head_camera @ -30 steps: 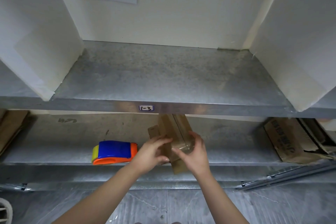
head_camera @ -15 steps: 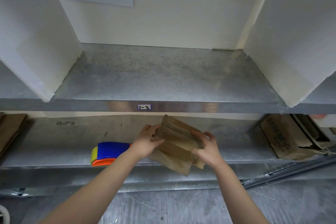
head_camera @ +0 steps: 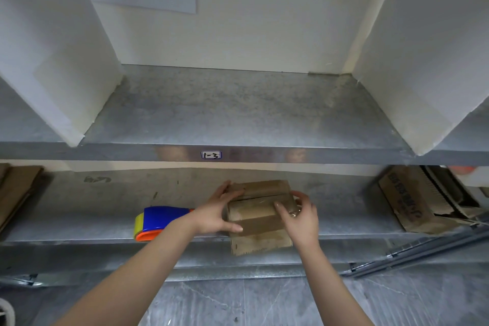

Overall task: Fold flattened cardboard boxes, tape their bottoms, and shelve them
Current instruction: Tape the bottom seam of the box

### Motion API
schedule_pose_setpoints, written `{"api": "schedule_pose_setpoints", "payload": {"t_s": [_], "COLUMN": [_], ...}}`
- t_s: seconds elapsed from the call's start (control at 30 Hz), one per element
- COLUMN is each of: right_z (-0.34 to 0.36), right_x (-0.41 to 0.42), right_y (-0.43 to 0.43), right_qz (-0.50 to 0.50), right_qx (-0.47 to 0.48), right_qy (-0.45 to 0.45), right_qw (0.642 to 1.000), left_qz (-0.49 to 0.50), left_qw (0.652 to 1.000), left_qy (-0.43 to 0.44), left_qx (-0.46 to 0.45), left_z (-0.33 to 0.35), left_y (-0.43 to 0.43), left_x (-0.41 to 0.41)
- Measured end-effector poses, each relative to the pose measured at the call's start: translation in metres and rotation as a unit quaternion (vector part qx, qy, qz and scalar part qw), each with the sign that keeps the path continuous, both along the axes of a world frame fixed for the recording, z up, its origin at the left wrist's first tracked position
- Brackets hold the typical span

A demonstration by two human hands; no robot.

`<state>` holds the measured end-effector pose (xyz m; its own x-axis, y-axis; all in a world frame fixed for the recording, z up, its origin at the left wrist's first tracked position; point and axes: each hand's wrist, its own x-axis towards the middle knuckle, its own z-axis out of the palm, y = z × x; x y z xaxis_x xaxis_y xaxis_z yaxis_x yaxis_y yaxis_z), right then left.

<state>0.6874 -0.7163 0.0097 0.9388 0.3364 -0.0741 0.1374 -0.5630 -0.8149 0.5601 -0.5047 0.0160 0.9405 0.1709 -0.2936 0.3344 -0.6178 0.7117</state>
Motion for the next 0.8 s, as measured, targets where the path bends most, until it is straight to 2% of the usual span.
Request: {"api": "schedule_pose_setpoints", "payload": {"t_s": [0.13, 0.33, 0.47, 0.53, 0.63, 0.7, 0.8], "right_z": [-0.003, -0.004, -0.019, -0.024, -0.021, -0.017, -0.022], "right_x": [-0.002, -0.017, -0.028, -0.028, -0.031, -0.033, -0.025], "right_y": [-0.003, 0.027, 0.028, 0.021, 0.018, 0.019, 0.025], "right_qz": [0.066, 0.039, 0.067, 0.084, 0.191, 0.238, 0.205], "right_qx": [0.023, 0.050, 0.081, 0.105, 0.090, 0.041, 0.014], "right_qy": [0.012, 0.027, 0.039, 0.078, 0.128, 0.103, 0.040], "right_qw": [0.997, 0.998, 0.994, 0.988, 0.969, 0.965, 0.978], "left_qz": [0.050, 0.218, 0.205, 0.196, 0.232, 0.244, 0.223], "left_qw": [0.997, 0.971, 0.974, 0.974, 0.963, 0.960, 0.961], "left_qy": [-0.047, -0.093, -0.101, -0.117, -0.131, -0.137, -0.157], "left_qx": [0.027, 0.031, 0.006, 0.014, 0.032, 0.030, 0.034], "left_z": [-0.012, -0.017, -0.021, -0.025, -0.024, -0.021, -0.022], "left_y": [0.001, -0.039, -0.039, -0.031, -0.030, -0.036, -0.040], "left_x": [-0.015, -0.024, -0.032, -0.039, -0.040, -0.036, -0.033]}}
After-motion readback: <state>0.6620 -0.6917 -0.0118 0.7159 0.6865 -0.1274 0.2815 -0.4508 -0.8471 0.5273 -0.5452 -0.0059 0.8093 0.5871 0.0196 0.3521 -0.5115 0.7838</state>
